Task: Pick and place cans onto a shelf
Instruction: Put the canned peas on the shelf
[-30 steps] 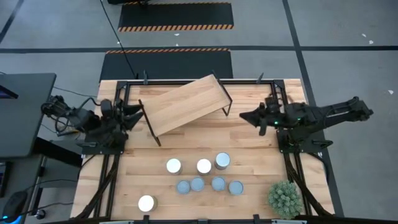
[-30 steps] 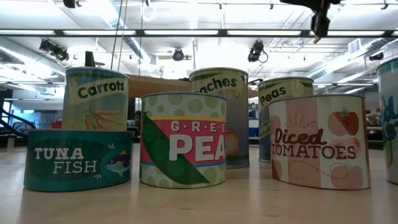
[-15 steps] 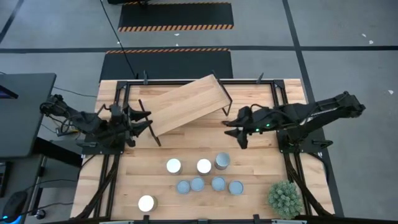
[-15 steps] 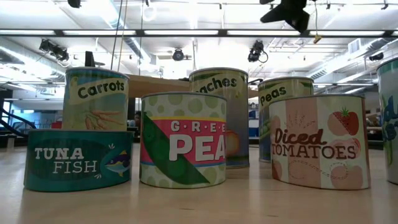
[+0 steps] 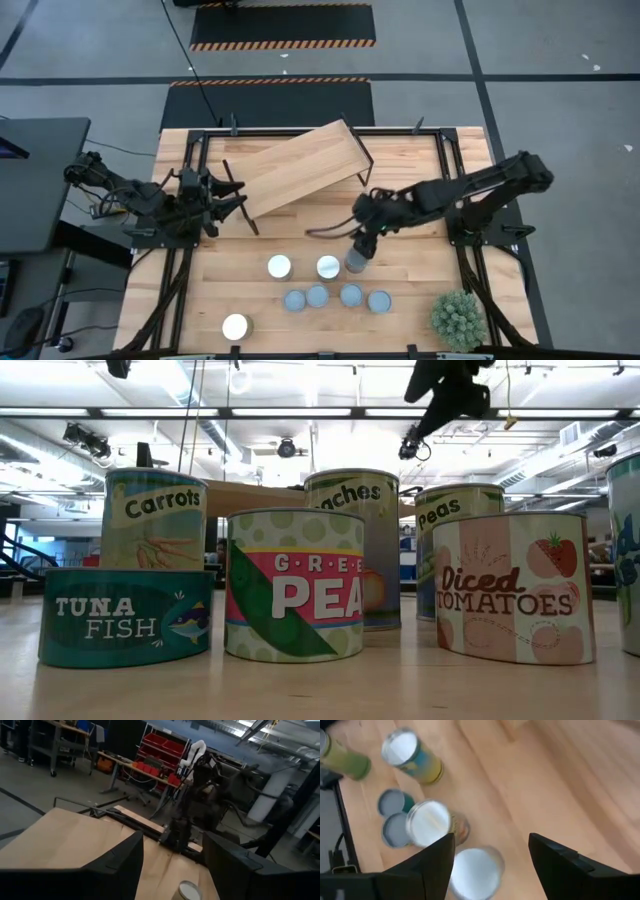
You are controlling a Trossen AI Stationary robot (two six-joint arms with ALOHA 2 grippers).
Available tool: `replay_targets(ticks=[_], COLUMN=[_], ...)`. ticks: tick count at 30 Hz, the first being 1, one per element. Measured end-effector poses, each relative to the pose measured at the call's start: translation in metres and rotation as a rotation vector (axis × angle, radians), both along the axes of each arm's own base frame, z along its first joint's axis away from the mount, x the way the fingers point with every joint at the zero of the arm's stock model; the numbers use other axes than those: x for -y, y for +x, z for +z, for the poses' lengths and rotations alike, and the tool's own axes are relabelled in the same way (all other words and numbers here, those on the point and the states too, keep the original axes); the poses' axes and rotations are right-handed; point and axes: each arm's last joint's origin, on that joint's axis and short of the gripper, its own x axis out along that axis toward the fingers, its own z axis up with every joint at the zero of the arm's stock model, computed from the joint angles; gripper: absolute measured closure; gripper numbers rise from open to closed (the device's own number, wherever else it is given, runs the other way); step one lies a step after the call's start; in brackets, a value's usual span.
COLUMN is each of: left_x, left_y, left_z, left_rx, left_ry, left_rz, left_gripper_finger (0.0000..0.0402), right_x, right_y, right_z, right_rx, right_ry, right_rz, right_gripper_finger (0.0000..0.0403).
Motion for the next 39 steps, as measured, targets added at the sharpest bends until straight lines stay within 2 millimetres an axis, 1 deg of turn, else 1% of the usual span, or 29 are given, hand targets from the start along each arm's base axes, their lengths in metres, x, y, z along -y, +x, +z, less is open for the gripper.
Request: replay_targets(ticks=[4, 6, 9, 11, 14, 17, 20, 25, 30, 32, 35, 39], left_x=[0.001, 0.002, 0.003, 0.003, 0.003, 0.003, 0.004, 0.005, 0.005, 0.005, 0.005, 0.005], left_y=[0.0, 0.0, 0.0, 0.001, 0.001, 0.001, 0.001, 0.001, 0.001, 0.001, 0.001, 0.001], left_z=[0.0, 0.0, 0.0, 0.0, 0.0, 0.0, 0.0, 0.0, 0.0, 0.0, 0.0, 0.0], left_rx=[0.009, 0.011, 0.012, 0.012, 0.012, 0.012, 0.013, 0.021, 0.018, 0.018, 0.017, 0.017], left_ry=[-0.021, -0.024, -0.023, -0.023, -0.023, -0.022, -0.022, -0.057, -0.056, -0.054, -0.053, -0.054], left_rz=[-0.042, -0.071, -0.103, -0.112, -0.112, -0.122, -0.145, -0.166, -0.166, -0.166, -0.166, -0.166], left_gripper_finger=[0.0193, 0.0193, 0.0193, 0.0193, 0.0193, 0.0193, 0.0193, 0.0193, 0.0193, 0.0193, 0.0193, 0.0193], right_x=[-0.017, -0.021, -0.025, -0.027, -0.031, -0.039, -0.042, -0.034, -0.015, -0.007, 0.002, 0.003], right_y=[0.017, 0.021, 0.027, 0.032, 0.037, 0.042, 0.043, 0.041, 0.041, 0.041, 0.045, 0.046], right_z=[-0.001, -0.001, -0.006, -0.012, -0.027, -0.038, -0.041, -0.044, -0.044, -0.045, -0.054, -0.062], right_rx=[-0.114, -0.195, -0.297, -0.351, -0.439, -0.463, -0.469, -0.52, -0.566, -0.581, -0.579, -0.574], right_ry=[-0.029, -0.037, 0.027, 0.078, 0.116, 0.122, 0.122, 0.109, 0.098, 0.083, 0.102, 0.128], right_rz=[0.032, 0.033, 0.02, -0.039, -0.116, -0.105, -0.107, -0.191, -0.253, -0.25, -0.216, -0.188], right_gripper_finger=[0.0141, 0.0141, 0.0147, 0.0155, 0.0163, 0.016, 0.0148, 0.0136, 0.0144, 0.0153, 0.0173, 0.0215])
